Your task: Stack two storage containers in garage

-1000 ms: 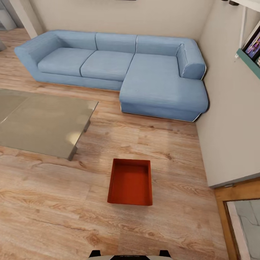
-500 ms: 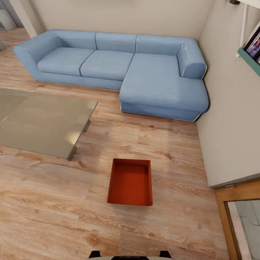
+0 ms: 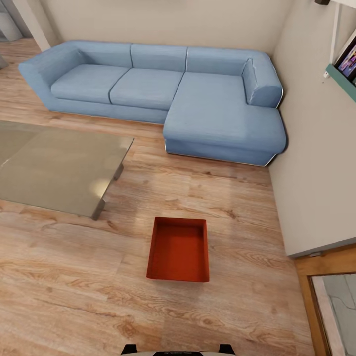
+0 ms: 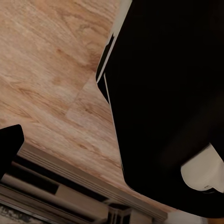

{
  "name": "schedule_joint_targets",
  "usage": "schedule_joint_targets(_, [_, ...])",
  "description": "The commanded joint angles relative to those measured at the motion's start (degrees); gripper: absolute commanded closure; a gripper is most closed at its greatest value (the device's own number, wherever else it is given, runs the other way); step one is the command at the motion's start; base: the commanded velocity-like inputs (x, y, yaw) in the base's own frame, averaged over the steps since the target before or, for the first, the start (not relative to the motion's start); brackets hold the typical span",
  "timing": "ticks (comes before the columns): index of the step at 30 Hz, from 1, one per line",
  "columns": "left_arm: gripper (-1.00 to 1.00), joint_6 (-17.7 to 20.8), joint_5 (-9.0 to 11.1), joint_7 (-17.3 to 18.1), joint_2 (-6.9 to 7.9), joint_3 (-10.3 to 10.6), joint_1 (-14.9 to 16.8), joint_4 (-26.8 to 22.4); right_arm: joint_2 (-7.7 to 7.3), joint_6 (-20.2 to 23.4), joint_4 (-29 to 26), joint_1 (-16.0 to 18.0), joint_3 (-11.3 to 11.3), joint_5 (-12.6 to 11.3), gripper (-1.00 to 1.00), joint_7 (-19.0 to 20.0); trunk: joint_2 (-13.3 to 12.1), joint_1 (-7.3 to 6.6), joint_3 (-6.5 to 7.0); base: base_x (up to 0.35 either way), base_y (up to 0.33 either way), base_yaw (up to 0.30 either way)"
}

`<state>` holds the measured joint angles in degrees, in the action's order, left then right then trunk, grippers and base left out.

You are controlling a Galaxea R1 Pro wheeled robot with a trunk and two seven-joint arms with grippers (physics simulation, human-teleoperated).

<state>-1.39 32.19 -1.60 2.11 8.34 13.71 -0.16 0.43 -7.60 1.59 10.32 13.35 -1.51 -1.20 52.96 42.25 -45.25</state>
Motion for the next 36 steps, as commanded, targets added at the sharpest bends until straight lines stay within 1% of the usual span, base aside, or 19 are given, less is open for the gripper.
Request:
schedule_joint_targets(1, [-1.0,-0.1,0.4,-0.2,0.0,0.5,0.0,0.0,0.02,-0.3,0.2,0.1,0.4,-0.1,-1.0,-0.1,0.4,0.23,-0.22,0.0,0.0,0.0])
schedule_joint_targets(9, [-1.0,-0.1,0.4,-0.2,-0.01,0.5,0.0,0.0,0.01,-0.3,0.2,0.1,0.3,-0.2,-1.0,-0.1,3.7,1.99,-1.65,0.0,0.0,0.0])
schedule_joint_targets(27, [-1.0,-0.2,0.4,-0.2,0.01,0.5,0.0,0.0,0.01,-0.2,0.2,0.1,0.3,-0.2,-1.0,-0.2,3.7,1.99,-1.65,0.0,0.0,0.0])
schedule_joint_targets(36, [-1.0,-0.1,0.4,-0.2,-0.01,0.5,0.0,0.0,0.01,-0.2,0.2,0.1,0.3,-0.2,-1.0,-0.2,7.3,3.96,-3.27,0.0,0.0,0.0])
